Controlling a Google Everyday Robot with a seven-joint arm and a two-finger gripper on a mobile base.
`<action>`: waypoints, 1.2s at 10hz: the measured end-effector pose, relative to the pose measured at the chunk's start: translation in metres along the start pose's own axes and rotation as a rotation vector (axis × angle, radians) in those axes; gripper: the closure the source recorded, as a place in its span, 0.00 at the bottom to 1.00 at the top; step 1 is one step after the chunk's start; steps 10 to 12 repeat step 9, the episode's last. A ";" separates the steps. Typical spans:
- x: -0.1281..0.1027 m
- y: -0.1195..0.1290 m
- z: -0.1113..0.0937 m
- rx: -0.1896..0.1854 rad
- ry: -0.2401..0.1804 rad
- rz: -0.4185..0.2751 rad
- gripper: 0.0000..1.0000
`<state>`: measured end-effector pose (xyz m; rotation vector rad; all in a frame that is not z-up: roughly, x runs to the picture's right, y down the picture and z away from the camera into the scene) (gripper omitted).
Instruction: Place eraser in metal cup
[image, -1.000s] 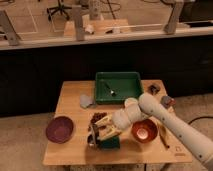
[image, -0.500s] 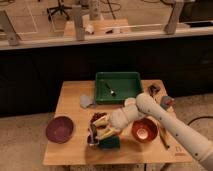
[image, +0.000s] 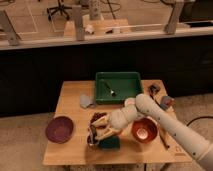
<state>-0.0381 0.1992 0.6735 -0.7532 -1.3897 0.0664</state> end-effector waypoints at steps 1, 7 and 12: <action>0.001 0.000 0.001 -0.002 -0.001 -0.003 0.68; 0.009 -0.002 0.004 -0.018 0.016 -0.013 0.68; 0.014 -0.002 0.004 -0.023 0.014 -0.009 0.68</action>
